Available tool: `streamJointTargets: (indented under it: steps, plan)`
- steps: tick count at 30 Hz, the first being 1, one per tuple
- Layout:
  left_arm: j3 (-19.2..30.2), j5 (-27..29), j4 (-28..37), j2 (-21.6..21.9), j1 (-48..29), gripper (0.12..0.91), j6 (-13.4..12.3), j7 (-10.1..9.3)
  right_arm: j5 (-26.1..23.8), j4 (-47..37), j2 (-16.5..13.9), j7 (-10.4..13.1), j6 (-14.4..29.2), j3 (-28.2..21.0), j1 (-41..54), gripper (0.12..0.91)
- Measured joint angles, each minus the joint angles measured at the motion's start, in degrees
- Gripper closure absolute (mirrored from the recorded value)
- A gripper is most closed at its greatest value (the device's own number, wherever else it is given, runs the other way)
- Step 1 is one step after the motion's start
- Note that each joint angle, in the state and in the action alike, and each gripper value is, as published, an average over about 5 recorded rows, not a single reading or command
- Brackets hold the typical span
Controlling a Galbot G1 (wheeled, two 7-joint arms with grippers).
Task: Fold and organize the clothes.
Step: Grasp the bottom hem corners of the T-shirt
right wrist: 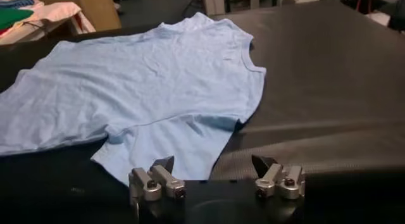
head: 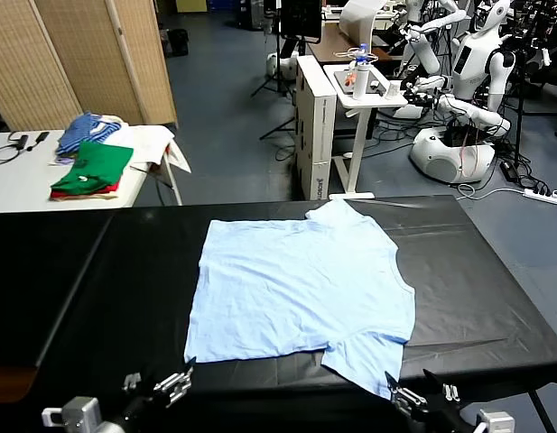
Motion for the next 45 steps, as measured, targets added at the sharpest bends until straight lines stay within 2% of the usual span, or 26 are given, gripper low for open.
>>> streamJointTargets:
  steps: [10, 13, 16, 18, 21, 24, 27, 30, 32, 36, 45]
  plan:
    - [2.1, 0.6, 3.2, -2.4, -2.8, 0.123, -0.8, -0.19, -0.4, -1.7, 0.3, 0.7, -0.8, -1.7, 3.5, 0.118]
    - [2.7, 1.3, 4.5, -3.0, -3.4, 0.123, -0.9, -0.20, -0.4, -2.1, 0.6, 0.8, -0.9, -1.9, 3.8, 0.153]
    - [3.3, 2.3, 5.4, -3.5, -3.9, 0.126, -1.0, -0.26, -0.4, -2.4, 0.9, 0.8, -0.9, -2.2, 4.0, 0.286]
    - [3.7, 2.8, 5.7, -3.8, -4.1, 0.143, -1.0, -0.32, -0.5, -2.7, 1.0, 0.7, -0.9, -2.3, 4.2, 0.415]
    - [4.0, 3.3, 6.1, -4.1, -4.1, 0.254, -1.1, -0.34, -0.5, -3.2, 1.2, 0.7, -0.9, -2.6, 4.5, 0.600]
    - [4.0, 3.5, 6.5, -4.1, -4.1, 0.439, -1.3, -0.29, -0.4, -3.5, 1.3, 0.8, -1.0, -2.9, 4.6, 0.759]
    - [4.1, 3.6, 6.8, -4.1, -4.1, 0.629, -1.3, -0.20, -0.3, -3.7, 1.6, 0.8, -1.1, -3.2, 4.6, 0.850]
    - [4.1, 3.6, 6.8, -4.1, -4.1, 0.783, -1.2, -0.06, -0.3, -3.8, 1.8, 0.9, -1.1, -3.2, 4.3, 0.884]
    - [4.2, 3.7, 6.8, -4.1, -4.0, 0.835, -1.2, 0.07, -0.3, -3.7, 1.9, 1.0, -1.0, -3.2, 4.0, 0.886]
    - [4.3, 4.0, 6.6, -4.3, -3.7, 0.876, -1.2, 0.31, -0.3, -2.7, 1.9, 1.3, -1.0, -2.8, 3.0, 0.886]
    - [2.7, 6.3, 3.7, -3.8, -0.5, 0.884, -2.0, -0.35, -0.5, 2.5, 2.2, 3.0, -2.9, -2.2, -1.8, 0.886]
